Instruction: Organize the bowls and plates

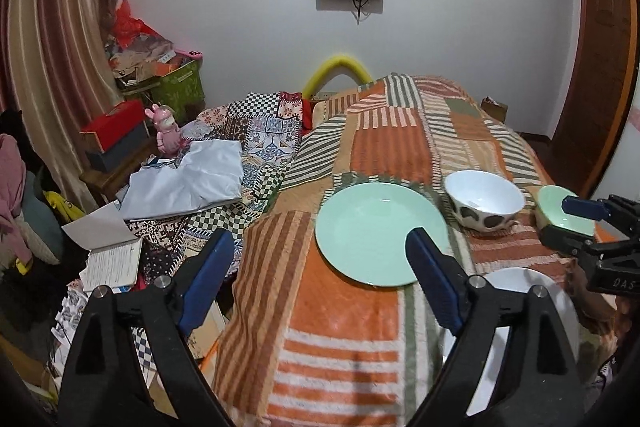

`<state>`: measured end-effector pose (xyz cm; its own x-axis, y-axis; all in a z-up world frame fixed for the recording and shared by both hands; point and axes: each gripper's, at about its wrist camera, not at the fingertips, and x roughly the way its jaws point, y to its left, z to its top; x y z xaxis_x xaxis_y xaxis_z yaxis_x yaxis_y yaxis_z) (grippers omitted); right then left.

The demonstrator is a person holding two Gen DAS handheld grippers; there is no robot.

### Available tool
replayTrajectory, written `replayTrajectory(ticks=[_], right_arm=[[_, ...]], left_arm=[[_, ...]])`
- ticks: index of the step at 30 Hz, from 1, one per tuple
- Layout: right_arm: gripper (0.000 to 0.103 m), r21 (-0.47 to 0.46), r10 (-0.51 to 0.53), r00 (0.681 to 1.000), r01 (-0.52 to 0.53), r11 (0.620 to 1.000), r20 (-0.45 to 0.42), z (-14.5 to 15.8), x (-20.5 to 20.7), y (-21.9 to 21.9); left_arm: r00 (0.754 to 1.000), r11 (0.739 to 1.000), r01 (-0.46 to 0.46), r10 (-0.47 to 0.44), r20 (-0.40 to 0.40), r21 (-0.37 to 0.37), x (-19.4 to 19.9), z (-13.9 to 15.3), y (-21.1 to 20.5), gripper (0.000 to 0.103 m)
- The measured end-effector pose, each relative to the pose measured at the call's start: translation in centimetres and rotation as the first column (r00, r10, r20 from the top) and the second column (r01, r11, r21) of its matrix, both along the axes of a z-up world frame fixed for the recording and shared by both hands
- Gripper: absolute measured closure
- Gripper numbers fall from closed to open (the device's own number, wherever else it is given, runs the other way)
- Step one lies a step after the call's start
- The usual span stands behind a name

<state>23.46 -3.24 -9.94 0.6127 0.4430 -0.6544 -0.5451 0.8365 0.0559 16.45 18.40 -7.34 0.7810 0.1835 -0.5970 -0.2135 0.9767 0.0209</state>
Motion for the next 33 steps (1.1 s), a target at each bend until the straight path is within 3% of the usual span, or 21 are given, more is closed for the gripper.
replayTrajectory(ticks=[7, 12, 14, 15, 20, 22, 28, 33], right_arm=[[0.033, -0.03, 0.019, 0.992, -0.023, 0.999, -0.123, -3.0, 4.0, 2.5], [0.034, -0.05, 0.027, 0.971, -0.04, 0.998, -0.236, -5.4, 6.6, 4.0], [0.042, -0.065, 0.034, 0.962, -0.054, 0.996, -0.272, -6.0, 7.1, 4.5], [0.051, -0.075, 0.041, 0.957, -0.065, 0.995, -0.286, -6.2, 7.2, 4.8], [0.057, -0.131, 0.035, 0.95, -0.079, 0.988, -0.31, -7.2, 7.8, 6.1], [0.061, -0.15, 0.016, 0.951, -0.065, 0.986, -0.31, -7.6, 8.2, 6.3], [0.069, -0.17, 0.001, 0.943, -0.061, 0.984, -0.333, -8.9, 9.1, 7.0], [0.073, -0.156, -0.012, 0.936, -0.046, 0.987, -0.352, -9.3, 9.8, 7.1]], left_arm=[[0.995, 0.997, -0.032, 0.025, -0.099, -0.063, 5.7, -3.9, 3.7, 0.015], [0.984, 0.996, -0.011, -0.005, -0.175, -0.09, 9.0, -7.5, 5.0, 0.015], [0.978, 0.997, -0.002, -0.015, -0.206, -0.082, 10.2, -8.9, 5.0, 0.015], [0.974, 0.996, 0.002, -0.022, -0.224, -0.087, 10.7, -9.7, 5.0, 0.016], [0.955, 0.989, 0.046, -0.086, -0.285, -0.143, 12.7, -12.3, 4.9, 0.038], [0.949, 0.987, 0.056, -0.099, -0.3, -0.149, 13.4, -13.0, 4.9, 0.051], [0.934, 0.975, 0.099, -0.16, -0.32, -0.199, 14.8, -14.4, 4.6, 0.074], [0.932, 0.973, 0.111, -0.173, -0.318, -0.204, 15.3, -14.7, 4.3, 0.079]])
